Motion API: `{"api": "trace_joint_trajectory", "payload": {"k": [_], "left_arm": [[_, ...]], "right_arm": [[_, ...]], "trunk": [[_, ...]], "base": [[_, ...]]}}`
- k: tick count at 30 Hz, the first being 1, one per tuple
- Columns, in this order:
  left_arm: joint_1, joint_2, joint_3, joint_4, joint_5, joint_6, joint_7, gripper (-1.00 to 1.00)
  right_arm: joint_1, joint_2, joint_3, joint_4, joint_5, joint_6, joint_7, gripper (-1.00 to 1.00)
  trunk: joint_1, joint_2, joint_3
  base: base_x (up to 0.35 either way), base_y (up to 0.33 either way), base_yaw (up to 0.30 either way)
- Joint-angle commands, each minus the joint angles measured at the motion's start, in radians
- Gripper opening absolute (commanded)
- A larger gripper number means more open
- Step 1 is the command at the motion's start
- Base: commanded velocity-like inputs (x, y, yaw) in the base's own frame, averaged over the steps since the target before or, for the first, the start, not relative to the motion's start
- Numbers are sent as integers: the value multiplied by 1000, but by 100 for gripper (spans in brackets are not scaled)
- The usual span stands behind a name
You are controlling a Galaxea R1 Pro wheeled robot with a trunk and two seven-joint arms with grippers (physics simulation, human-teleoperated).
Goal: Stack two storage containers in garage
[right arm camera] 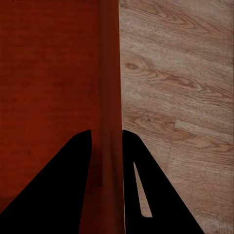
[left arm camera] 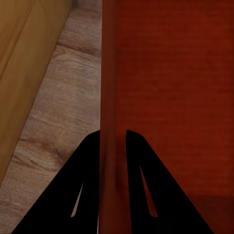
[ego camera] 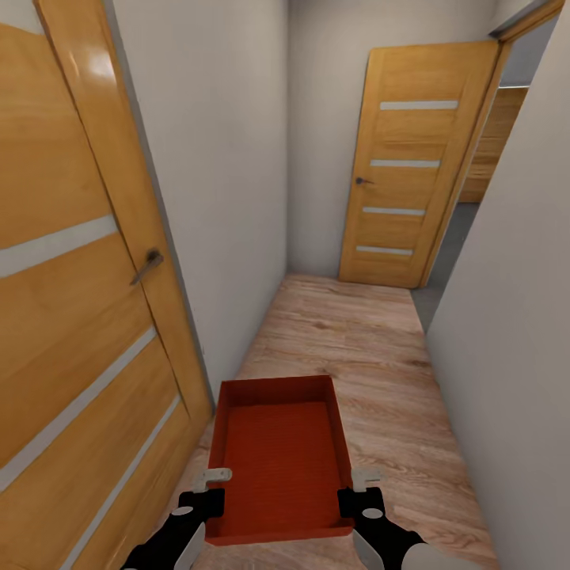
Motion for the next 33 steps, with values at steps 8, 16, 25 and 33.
{"api": "trace_joint_trajectory", "payload": {"k": [8, 16, 25, 33], "left_arm": [[0, 1, -8, -3, -5, 7, 11, -100], [0, 1, -8, -3, -5, 8, 11, -100], [0, 1, -8, -1, -4, 8, 10, -100], [0, 1, -8, -1, -3, 8, 10, -100]], "right_arm": [[-1, -15, -8, 2, -13, -6, -21, -100], [-1, -13, -9, 1, -13, -7, -22, -100], [-1, -12, -9, 1, -13, -6, -22, -100], [-1, -12, -9, 1, -13, -7, -22, -100]], "trunk": [[1, -1, -1], [1, -1, -1], [1, -1, -1], [1, -1, -1]], "base": [[322, 0, -13], [322, 0, -217], [322, 0, -246], [322, 0, -78]]}}
